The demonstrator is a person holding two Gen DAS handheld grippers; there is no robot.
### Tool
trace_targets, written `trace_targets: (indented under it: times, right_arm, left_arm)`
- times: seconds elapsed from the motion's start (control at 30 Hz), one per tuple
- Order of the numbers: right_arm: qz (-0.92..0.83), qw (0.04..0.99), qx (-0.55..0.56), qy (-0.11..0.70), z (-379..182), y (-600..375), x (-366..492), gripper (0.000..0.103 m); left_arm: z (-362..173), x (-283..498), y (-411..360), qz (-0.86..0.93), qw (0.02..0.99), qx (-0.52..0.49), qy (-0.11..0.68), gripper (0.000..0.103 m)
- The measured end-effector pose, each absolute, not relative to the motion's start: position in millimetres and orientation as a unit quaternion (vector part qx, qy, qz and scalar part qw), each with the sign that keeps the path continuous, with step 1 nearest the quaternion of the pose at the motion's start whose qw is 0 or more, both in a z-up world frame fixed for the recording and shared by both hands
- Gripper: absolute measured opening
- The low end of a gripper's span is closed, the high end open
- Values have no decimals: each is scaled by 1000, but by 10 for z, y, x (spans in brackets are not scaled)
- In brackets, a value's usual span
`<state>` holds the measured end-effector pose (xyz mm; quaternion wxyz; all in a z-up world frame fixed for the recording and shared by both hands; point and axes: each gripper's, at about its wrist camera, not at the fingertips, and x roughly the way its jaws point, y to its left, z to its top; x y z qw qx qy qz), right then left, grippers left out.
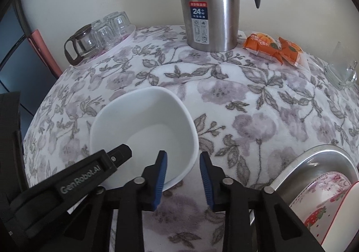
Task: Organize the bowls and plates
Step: 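Close both grippers on the rim of the square white MAX bowl, then lift the MAX bowl with both grippers and carry it over the basin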
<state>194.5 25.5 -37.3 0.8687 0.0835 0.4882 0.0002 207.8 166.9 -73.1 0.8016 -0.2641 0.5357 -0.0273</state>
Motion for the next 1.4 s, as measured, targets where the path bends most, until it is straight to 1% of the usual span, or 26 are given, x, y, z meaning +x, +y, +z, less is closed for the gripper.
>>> trace_targets:
  times: [0.03, 0.1, 0.13, 0.4, 0.77, 1.4]
  right_arm:
    - [2, 870, 82, 487, -372, 263, 1938, 27]
    - [3, 870, 78, 486, -371, 271, 1925, 27]
    - [3, 871, 78, 486, -372, 269, 1921, 26]
    - [5, 869, 88, 487, -367, 222, 1874, 24]
    - [12, 877, 100, 470, -203, 167, 1764, 24]
    - [13, 900, 139, 412, 298, -183, 1288, 24]
  left_arm:
    - [-732, 2077, 1670, -29, 801, -267, 535, 28]
    - [-726, 2074, 1662, -34, 799, -270, 536, 21]
    - [-720, 2066, 1651, -35, 800, -269, 536, 20]
    - [-672, 2058, 1608, -32, 803, -250, 539, 18]
    - [-536, 2003, 1556, -39, 808, -234, 539, 18]
    - [96, 1697, 1276, -76, 845, -195, 492, 18]
